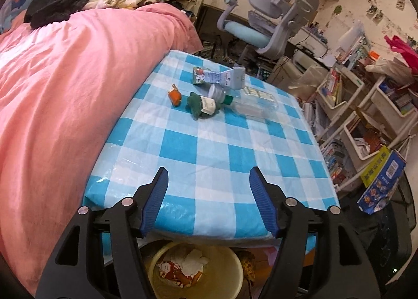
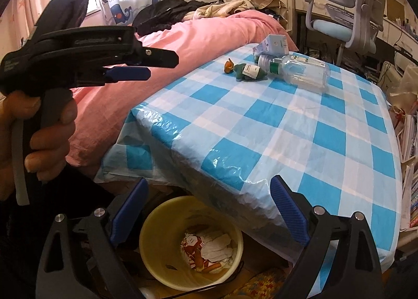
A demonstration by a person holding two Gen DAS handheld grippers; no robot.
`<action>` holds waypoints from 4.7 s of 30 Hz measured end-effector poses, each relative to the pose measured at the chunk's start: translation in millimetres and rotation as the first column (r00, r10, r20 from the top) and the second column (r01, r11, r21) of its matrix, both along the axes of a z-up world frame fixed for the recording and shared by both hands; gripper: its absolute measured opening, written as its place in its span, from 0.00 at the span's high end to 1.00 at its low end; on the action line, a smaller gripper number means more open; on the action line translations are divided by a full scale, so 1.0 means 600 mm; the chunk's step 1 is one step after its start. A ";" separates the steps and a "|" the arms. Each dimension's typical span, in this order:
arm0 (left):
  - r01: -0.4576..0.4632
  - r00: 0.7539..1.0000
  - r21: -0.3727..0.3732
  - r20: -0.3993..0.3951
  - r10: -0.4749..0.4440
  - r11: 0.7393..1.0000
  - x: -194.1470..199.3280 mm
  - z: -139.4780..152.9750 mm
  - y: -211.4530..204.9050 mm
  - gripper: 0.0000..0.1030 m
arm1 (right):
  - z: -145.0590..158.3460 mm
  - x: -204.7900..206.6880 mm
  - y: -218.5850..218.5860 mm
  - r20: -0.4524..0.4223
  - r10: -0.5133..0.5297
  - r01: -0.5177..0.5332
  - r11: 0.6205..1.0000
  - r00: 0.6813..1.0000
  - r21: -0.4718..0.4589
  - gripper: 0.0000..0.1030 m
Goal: Collect trash
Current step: 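Raise both open grippers back over the remaining items on the table, then grasp the small orange carrot toy with the left gripper while the right grasps the clear plastic bottle, then carry the carrot toy and bottle down to the yellow bin and open both grippers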
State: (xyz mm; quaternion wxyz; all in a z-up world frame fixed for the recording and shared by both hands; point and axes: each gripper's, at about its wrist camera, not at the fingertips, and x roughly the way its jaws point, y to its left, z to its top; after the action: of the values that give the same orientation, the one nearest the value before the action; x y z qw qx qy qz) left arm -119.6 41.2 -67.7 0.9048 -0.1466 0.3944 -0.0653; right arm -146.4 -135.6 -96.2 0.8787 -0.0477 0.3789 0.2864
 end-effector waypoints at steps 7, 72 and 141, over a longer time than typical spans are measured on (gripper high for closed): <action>0.007 1.000 0.030 0.003 -0.007 1.000 0.039 0.004 -0.011 0.38 | 0.005 0.021 -0.001 -0.013 0.000 0.000 1.000 1.000 0.004 0.12; 0.028 0.988 0.168 -0.155 -0.001 0.985 0.420 -0.080 -0.003 0.84 | 0.039 0.315 0.006 0.181 0.152 -0.106 0.964 0.972 -0.244 0.11; 0.180 0.982 0.212 0.016 -0.187 0.961 0.248 0.033 -0.049 0.84 | 0.046 0.183 -0.032 -0.122 0.219 -0.192 0.961 0.968 0.199 0.46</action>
State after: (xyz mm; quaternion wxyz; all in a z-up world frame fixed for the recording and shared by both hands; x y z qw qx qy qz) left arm 29.4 11.5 -47.7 0.9122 -0.0122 0.3946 -0.1096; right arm -36.8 -154.6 -68.8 0.8154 0.0159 0.4053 0.4132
